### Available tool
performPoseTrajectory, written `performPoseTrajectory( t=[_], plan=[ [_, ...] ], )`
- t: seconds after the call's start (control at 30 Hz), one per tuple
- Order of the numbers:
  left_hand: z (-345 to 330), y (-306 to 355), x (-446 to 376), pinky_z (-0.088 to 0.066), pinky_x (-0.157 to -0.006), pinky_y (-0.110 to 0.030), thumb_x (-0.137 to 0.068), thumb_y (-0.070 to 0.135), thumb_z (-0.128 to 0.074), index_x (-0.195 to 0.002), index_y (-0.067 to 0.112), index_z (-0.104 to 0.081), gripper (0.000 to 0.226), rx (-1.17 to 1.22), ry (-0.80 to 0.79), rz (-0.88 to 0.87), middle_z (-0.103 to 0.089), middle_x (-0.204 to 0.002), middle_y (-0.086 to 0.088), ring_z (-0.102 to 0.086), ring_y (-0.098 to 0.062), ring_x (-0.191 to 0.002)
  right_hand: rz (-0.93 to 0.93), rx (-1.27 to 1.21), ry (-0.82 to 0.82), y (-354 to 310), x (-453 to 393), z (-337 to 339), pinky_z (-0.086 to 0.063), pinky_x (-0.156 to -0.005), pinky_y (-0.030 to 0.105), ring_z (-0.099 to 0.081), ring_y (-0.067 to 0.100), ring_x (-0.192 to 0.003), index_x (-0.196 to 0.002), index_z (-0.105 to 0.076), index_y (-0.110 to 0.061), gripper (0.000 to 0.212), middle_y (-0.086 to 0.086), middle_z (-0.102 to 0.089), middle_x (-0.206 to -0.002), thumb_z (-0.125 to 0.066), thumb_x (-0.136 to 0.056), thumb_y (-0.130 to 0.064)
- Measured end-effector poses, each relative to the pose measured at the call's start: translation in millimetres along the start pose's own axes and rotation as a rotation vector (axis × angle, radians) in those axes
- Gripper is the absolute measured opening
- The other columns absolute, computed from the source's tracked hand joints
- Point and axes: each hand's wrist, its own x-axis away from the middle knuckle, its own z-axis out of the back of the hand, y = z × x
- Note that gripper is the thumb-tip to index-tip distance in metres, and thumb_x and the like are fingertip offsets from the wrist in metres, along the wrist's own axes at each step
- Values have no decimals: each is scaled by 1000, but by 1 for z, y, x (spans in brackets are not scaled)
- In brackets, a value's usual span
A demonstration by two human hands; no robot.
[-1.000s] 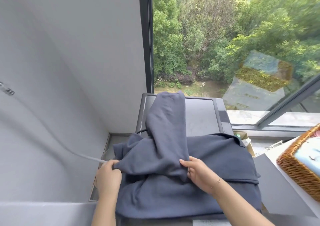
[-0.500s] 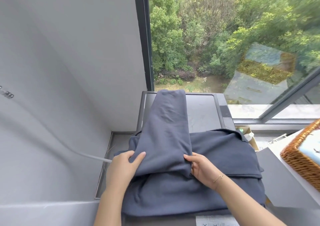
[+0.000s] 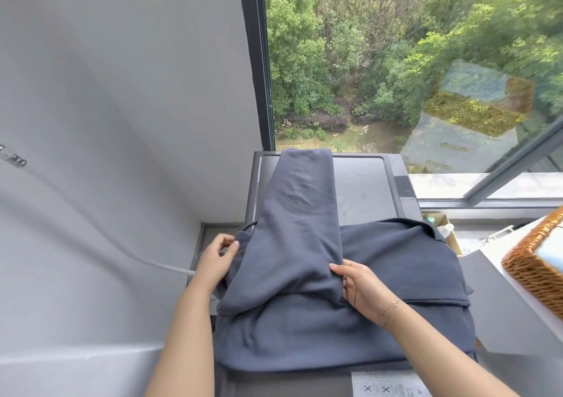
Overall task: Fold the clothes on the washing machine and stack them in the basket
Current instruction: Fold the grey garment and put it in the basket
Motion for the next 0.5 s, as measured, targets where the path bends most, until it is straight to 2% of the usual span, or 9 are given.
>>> performPoseTrajectory(
  t=[0.07,0.17,0.23,0.27,0.33,0.4,0.43,0.5],
  plan=[
    [2,-4,4,-40,-72,-34,-100,16,-45,-71,28,-48,31,-180,121,-14,-62,-80,-1,-56,-30,-84,4,-2,-13,-1,1,0,-57,-85,35,-68,27,-95,-118,-61,5,29,21,-66,-118,-52,-92,1],
    [9,-7,9,-39,-70,-35,-101,16,-42,-71,25,-48,31,-211,144,-61,-60,-78,-5,-53,-30,-78,5,-5,-34,-3,2,0,-57,-86,36,-67,28,-98,-119,-61,5,29,21,-66,-118,-51,-92,0],
    [12,-7,8,-41,-77,-33,-101,24,-46,-85,21,-57,20,-135,72,-58,-63,-89,-1,-56,-24,-86,5,-11,-31,-2,2,0,-57,-85,35,-68,27,-95,-119,-60,5,29,21,-65,-119,-51,-92,1],
    [13,-6,8,-42,-84,-31,-100,28,-48,-98,24,-61,13,-103,17,-37,-62,-100,3,-57,-19,-93,5,-15,-26,-2,2,0,-58,-83,35,-68,27,-94,-119,-60,5,29,22,-65,-118,-51,-92,1],
    [9,-7,6,-43,-97,-32,-97,34,-54,-122,36,-56,25,-67,-89,-23,-61,-116,10,-58,-12,-106,5,-20,-24,-2,2,0,-59,-77,33,-69,26,-91,-118,-60,5,29,21,-66,-117,-51,-92,2],
    [2,-11,4,-47,-94,-36,-97,35,-54,-117,39,-58,21,-134,-84,-16,-67,-112,4,-62,-20,-106,4,-20,-31,-3,3,-1,-58,-72,31,-70,25,-90,-118,-60,6,29,21,-67,-116,-50,-92,2],
    [0,-12,3,-48,-88,-36,-98,35,-52,-110,33,-62,16,-205,-46,-23,-70,-106,1,-63,-25,-102,0,-17,-35,-2,3,-2,-58,-72,31,-70,25,-90,-119,-60,6,29,21,-67,-116,-50,-92,2],
    [0,-10,6,-48,-77,-35,-98,38,-48,-100,25,-66,22,-375,52,-33,-72,-99,-2,-63,-29,-96,-2,-27,-31,-1,3,-2,-58,-73,31,-70,26,-89,-119,-60,7,29,22,-66,-116,-50,-92,3]
  ],
)
